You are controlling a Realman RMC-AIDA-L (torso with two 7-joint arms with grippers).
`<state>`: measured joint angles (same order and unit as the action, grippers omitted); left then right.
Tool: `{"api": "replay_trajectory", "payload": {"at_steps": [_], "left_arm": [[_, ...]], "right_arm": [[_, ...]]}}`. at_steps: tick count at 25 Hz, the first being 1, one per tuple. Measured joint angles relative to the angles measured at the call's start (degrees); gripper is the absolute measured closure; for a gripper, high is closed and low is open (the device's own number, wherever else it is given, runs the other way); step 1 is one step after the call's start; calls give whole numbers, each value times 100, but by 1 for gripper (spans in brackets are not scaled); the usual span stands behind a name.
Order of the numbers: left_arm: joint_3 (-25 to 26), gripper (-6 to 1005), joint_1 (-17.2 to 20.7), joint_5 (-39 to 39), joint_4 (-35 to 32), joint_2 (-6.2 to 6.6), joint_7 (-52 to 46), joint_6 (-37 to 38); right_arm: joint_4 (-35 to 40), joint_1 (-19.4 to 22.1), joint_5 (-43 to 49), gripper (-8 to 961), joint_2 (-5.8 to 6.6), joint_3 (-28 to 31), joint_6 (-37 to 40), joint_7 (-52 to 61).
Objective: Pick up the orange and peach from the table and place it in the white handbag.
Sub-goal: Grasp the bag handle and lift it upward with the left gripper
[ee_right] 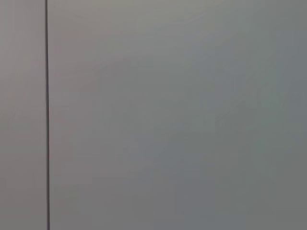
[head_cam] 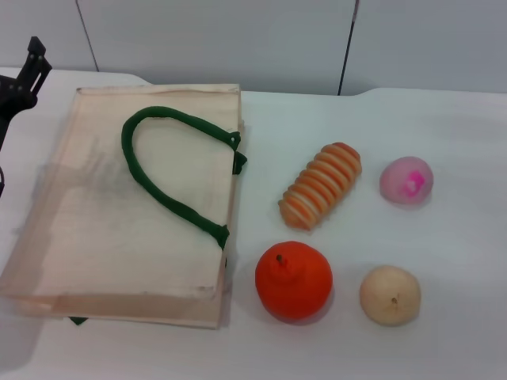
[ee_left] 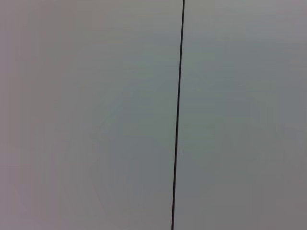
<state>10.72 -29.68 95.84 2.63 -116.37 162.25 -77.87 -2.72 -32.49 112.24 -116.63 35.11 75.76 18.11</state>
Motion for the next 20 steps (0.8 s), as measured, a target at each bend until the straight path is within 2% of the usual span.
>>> {"api": "replay_trajectory", "payload": {"at_steps": [20], "left_arm": [[0,115,-7,0,6,5,-16,28]], "right_arm": [[-16,-20,28,65,11,-19,-152,4]]}}
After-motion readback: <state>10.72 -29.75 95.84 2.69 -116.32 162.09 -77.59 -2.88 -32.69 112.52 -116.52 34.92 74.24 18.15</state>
